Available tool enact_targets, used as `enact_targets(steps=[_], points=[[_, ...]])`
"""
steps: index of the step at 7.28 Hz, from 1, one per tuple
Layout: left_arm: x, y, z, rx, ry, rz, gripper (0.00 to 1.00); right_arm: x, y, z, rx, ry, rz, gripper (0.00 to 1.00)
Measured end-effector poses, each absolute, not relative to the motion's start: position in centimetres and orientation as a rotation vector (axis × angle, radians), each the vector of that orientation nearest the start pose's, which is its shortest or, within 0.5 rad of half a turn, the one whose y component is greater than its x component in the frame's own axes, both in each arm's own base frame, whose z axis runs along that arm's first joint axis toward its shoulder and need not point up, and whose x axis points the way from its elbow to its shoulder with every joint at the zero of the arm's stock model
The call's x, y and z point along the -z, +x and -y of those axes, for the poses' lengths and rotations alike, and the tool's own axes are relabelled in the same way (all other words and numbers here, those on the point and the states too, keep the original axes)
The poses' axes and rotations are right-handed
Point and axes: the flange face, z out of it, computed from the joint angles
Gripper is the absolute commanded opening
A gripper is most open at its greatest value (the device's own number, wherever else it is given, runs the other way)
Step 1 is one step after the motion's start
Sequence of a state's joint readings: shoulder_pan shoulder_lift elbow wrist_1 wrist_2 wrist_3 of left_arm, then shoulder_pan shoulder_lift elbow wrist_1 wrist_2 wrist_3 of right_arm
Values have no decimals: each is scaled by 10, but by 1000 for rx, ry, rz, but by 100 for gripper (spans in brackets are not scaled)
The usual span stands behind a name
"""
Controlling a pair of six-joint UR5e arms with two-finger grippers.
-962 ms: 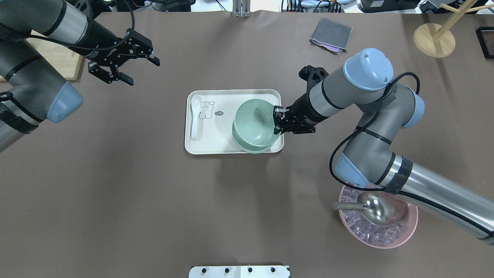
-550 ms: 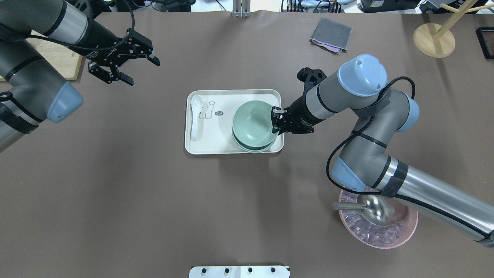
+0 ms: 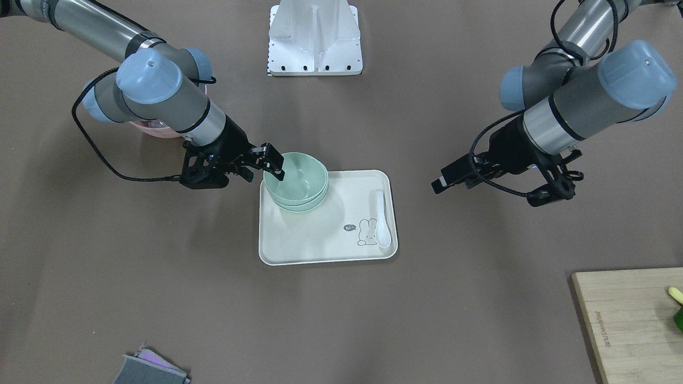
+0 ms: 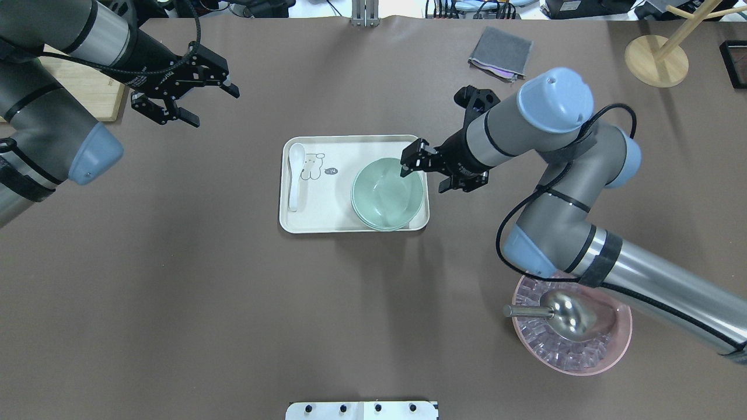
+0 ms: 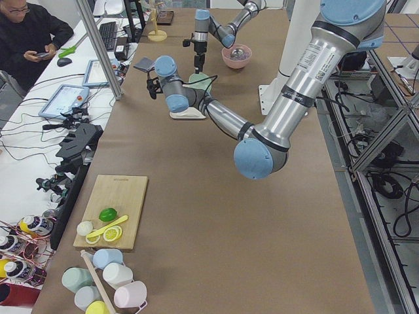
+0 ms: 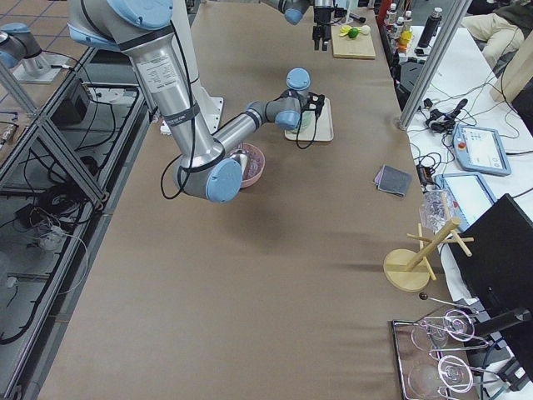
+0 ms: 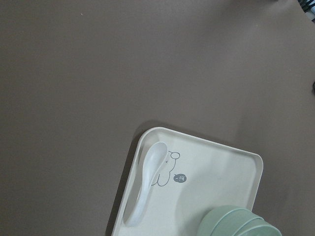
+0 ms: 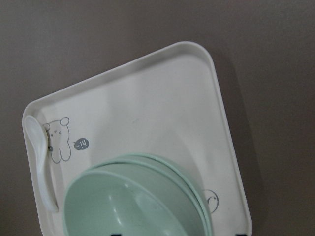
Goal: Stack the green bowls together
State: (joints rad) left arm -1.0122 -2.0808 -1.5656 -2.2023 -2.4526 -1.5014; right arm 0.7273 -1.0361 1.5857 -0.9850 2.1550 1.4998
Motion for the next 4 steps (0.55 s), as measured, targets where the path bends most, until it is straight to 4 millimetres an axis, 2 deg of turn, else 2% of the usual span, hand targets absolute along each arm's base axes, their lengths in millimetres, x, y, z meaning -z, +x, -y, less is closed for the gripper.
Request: enact_targets(steps=[1, 2, 3, 4], points=[[-285, 287, 584, 307, -104, -1297, 98, -269, -414, 526, -274, -50, 1195, 100], [-299, 269, 589, 280, -51, -1286, 98, -277, -375, 550, -295, -20, 1149, 100], [-329, 240, 594, 226, 32, -1255, 98, -296, -332, 574, -279, 30, 1069, 100], [-373, 200, 598, 150, 141, -1192, 98, -329, -286, 599, -210, 84, 947, 100]])
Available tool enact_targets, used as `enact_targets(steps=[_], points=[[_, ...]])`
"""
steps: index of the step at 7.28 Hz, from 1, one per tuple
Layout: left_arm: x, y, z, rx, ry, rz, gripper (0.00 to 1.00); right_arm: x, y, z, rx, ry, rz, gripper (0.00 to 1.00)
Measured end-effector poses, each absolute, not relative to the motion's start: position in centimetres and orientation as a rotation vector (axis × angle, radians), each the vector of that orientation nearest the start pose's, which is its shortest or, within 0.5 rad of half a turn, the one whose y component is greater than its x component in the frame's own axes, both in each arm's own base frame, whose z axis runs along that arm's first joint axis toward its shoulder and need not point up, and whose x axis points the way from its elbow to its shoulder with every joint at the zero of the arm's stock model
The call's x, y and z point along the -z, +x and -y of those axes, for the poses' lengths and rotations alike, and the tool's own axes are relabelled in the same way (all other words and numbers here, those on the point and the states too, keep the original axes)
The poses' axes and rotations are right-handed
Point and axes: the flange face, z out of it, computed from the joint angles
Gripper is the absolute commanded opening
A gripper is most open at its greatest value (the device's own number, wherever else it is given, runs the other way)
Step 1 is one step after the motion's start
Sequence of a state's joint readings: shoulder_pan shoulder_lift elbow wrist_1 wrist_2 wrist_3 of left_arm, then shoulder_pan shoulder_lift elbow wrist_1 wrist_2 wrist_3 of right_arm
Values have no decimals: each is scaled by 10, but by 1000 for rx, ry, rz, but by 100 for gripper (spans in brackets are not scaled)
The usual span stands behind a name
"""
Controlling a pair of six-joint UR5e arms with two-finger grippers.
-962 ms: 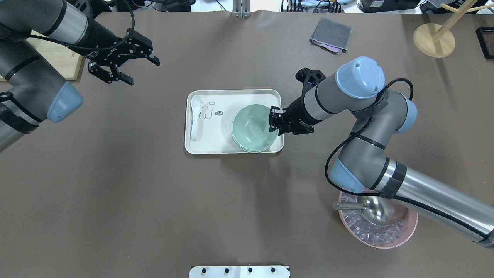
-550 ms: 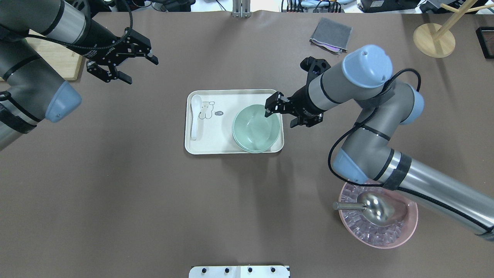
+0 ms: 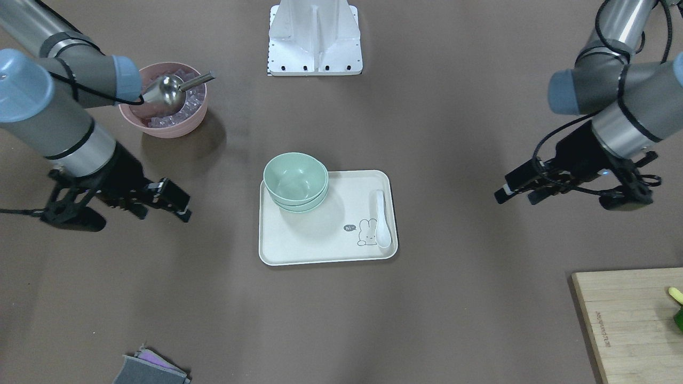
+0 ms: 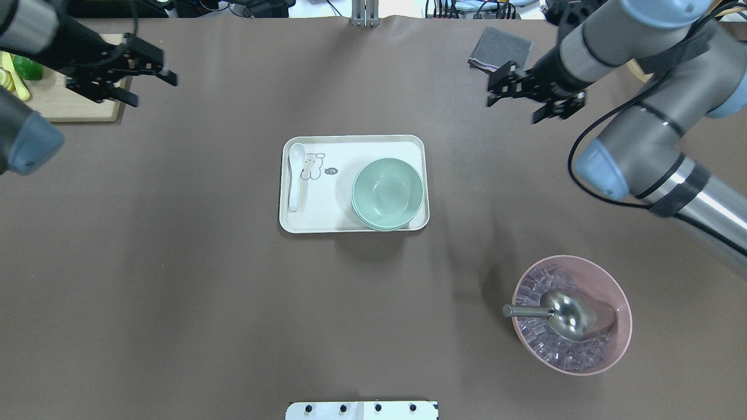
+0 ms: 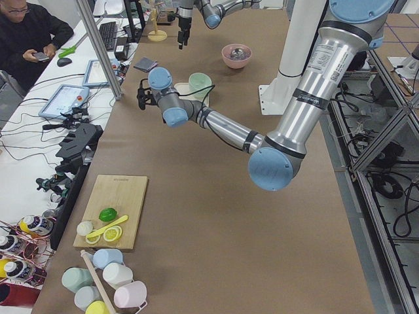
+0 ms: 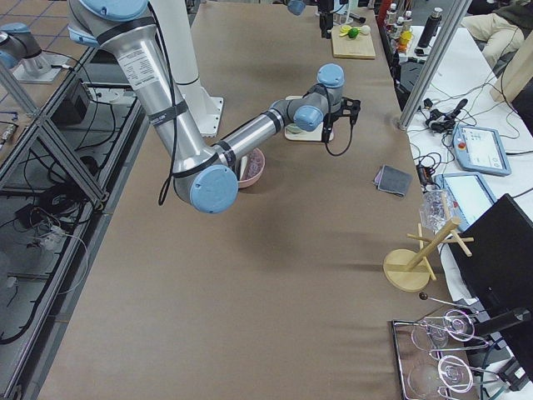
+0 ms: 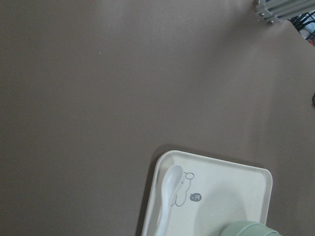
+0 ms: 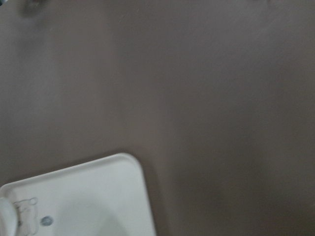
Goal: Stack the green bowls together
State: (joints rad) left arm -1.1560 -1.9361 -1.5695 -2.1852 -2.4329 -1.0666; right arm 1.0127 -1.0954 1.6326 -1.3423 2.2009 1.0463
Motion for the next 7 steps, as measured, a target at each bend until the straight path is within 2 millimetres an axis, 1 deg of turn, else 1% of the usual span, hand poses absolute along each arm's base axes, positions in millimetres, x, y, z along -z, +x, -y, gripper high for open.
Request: enact_targets(steps=[1, 2, 3, 4, 5, 6, 7], points=[[-413, 160, 601, 76, 235, -1107, 98, -366, -240, 619, -105, 113, 811, 100], [-445, 120, 603, 21, 290, -1017, 98, -401, -198, 630, -8, 110, 701, 100], [-475, 76, 602, -13, 315, -934, 98, -437, -158, 631, 49, 85, 640, 100], [-504, 31, 595, -33, 320, -869, 98, -469, -121, 625, 72, 59, 620, 100], [-529, -7, 586, -43, 308, -818, 98, -501, -84, 615, 83, 37, 624, 100], [-548, -37, 576, -58, 285, -750, 98, -534, -47, 600, 79, 13, 637, 100], [-565, -55, 564, -79, 246, -672, 98, -567, -14, 580, 63, -15, 655, 100]])
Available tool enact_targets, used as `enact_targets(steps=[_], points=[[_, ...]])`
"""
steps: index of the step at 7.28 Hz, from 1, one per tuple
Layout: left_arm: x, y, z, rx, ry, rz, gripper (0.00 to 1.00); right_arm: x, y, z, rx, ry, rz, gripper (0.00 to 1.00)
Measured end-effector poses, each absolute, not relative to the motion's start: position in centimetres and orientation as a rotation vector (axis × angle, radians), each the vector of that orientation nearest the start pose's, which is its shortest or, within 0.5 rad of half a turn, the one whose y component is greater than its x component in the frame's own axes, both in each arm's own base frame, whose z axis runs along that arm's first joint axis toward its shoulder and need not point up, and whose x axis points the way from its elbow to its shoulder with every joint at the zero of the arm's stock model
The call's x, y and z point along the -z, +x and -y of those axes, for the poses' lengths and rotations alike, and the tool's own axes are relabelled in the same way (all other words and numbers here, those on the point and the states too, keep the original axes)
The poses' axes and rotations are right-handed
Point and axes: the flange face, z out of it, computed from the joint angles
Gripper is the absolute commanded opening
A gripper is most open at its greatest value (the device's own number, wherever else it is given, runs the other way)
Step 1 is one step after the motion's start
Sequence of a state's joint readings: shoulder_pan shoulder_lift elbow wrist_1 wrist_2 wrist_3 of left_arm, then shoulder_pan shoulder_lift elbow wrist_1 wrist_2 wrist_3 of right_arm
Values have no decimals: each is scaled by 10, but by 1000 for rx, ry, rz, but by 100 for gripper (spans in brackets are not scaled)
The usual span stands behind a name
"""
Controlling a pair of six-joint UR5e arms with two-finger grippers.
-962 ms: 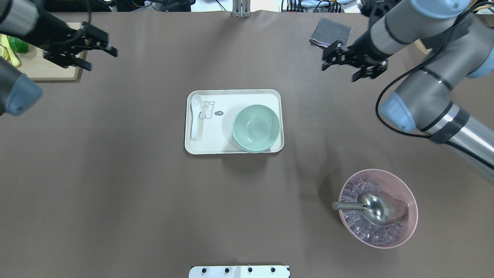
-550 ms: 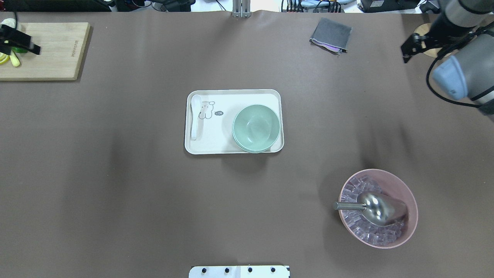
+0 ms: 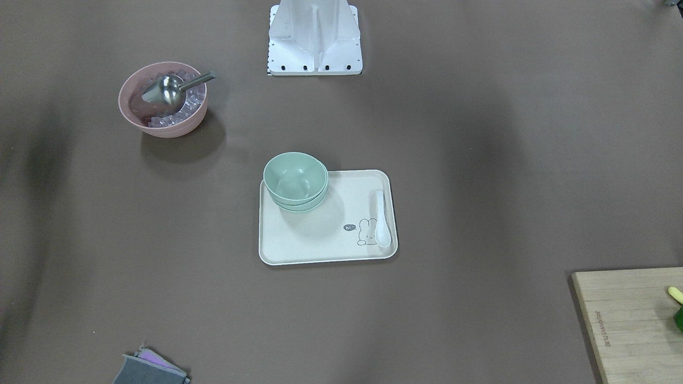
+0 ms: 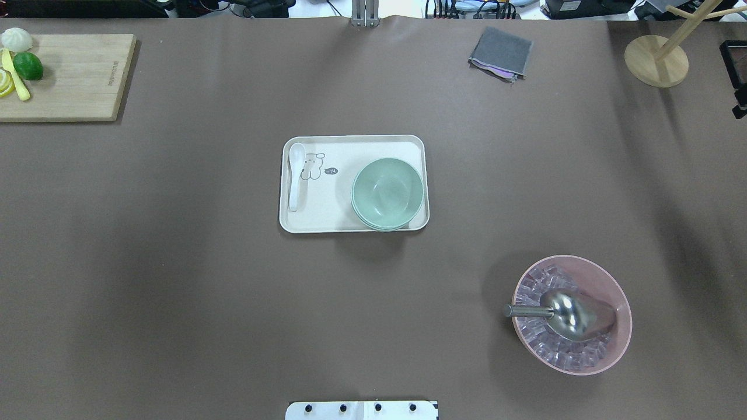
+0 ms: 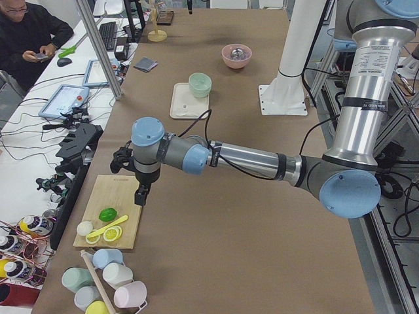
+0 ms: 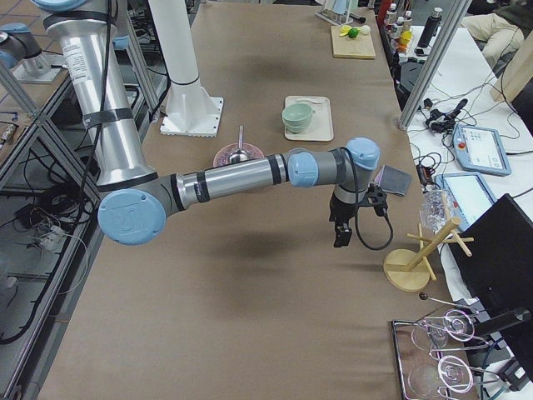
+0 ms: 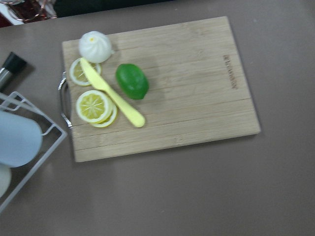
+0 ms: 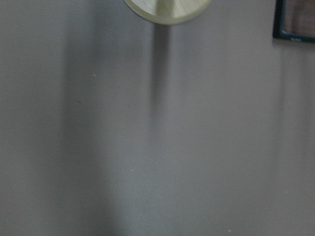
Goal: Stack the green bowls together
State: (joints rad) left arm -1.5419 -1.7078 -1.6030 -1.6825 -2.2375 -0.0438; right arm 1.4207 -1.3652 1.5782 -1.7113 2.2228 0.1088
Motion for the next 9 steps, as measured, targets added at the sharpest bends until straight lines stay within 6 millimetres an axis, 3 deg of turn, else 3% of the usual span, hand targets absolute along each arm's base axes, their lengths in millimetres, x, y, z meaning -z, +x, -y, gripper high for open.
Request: enact_targets(steps=[2, 3, 5, 9], points=[[-600, -65, 542, -93, 159, -611, 98, -626, 33, 531, 27, -66, 687, 100], [-610, -65, 538, -94, 137, -606, 98, -644, 47, 513, 27, -77, 696, 100], [-615, -64, 536, -99, 130, -603, 98, -654, 64, 497, 12, -76, 719, 100], [-616, -62, 536, -93, 133, -620, 98, -644, 63, 499, -9, -67, 810, 100]])
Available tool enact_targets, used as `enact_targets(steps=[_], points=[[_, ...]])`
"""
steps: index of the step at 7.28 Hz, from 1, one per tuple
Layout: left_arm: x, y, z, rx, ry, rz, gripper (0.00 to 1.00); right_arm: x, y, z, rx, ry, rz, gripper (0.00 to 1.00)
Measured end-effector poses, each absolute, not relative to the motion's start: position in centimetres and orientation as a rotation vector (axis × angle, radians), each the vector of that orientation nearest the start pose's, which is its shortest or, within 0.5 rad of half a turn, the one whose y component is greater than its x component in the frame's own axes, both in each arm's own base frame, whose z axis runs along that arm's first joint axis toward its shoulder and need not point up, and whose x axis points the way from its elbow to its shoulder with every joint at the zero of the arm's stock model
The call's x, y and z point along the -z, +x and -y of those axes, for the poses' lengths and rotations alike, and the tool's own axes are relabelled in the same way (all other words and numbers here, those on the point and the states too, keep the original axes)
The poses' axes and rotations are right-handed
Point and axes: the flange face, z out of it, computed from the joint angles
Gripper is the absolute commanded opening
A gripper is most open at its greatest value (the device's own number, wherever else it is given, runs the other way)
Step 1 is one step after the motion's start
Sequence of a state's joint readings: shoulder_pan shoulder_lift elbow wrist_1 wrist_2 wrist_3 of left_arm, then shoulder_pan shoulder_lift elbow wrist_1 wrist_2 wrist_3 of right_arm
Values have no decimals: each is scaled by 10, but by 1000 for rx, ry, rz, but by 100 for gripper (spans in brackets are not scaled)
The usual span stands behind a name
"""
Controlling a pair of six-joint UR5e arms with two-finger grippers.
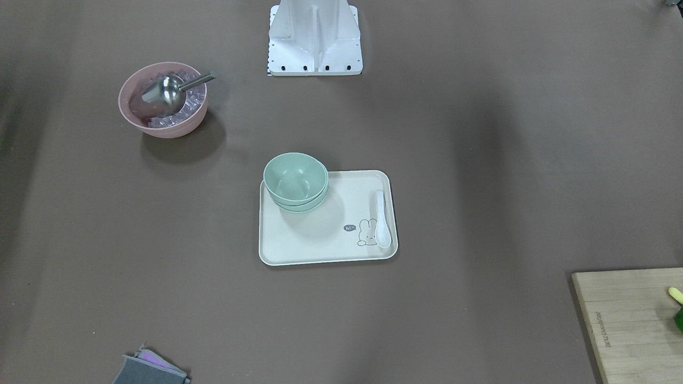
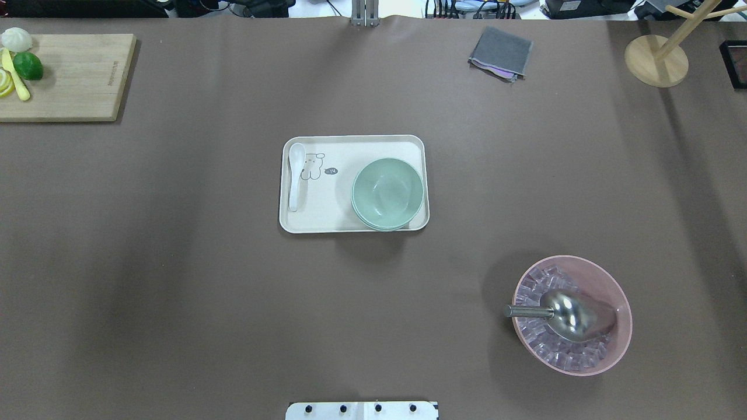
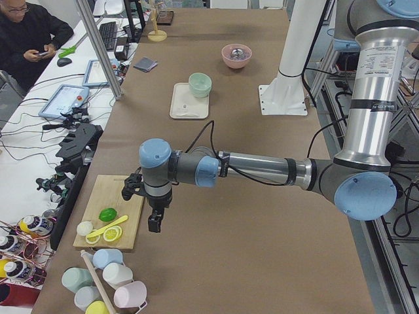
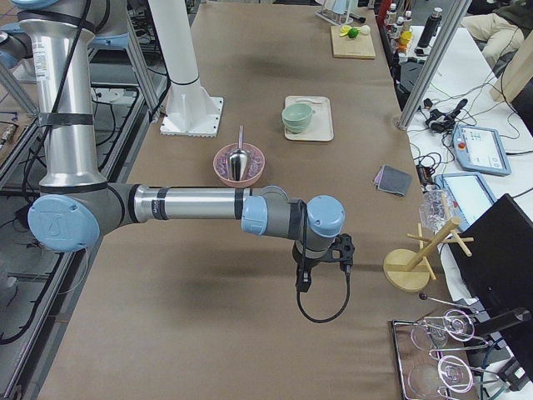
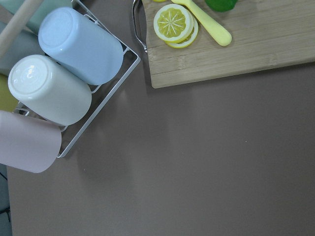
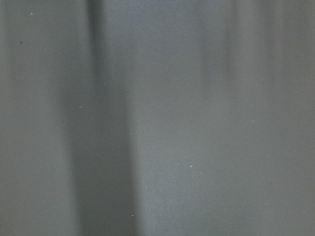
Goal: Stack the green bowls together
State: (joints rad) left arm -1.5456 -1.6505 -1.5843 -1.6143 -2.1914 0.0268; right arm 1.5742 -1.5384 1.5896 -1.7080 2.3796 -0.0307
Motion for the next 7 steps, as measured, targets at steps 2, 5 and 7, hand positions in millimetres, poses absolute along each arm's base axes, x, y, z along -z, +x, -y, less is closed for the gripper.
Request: enact_targets(steps=[2, 5, 7], points=[[-612, -52, 536, -58, 111, -717, 98, -642, 62, 499, -11, -66, 833, 100], [-609, -45, 537, -16, 89, -767, 98, -640, 62, 499, -16, -64, 856, 100], [-608, -45, 537, -13, 88, -770, 98, -640, 63, 499, -15, -60, 853, 100]])
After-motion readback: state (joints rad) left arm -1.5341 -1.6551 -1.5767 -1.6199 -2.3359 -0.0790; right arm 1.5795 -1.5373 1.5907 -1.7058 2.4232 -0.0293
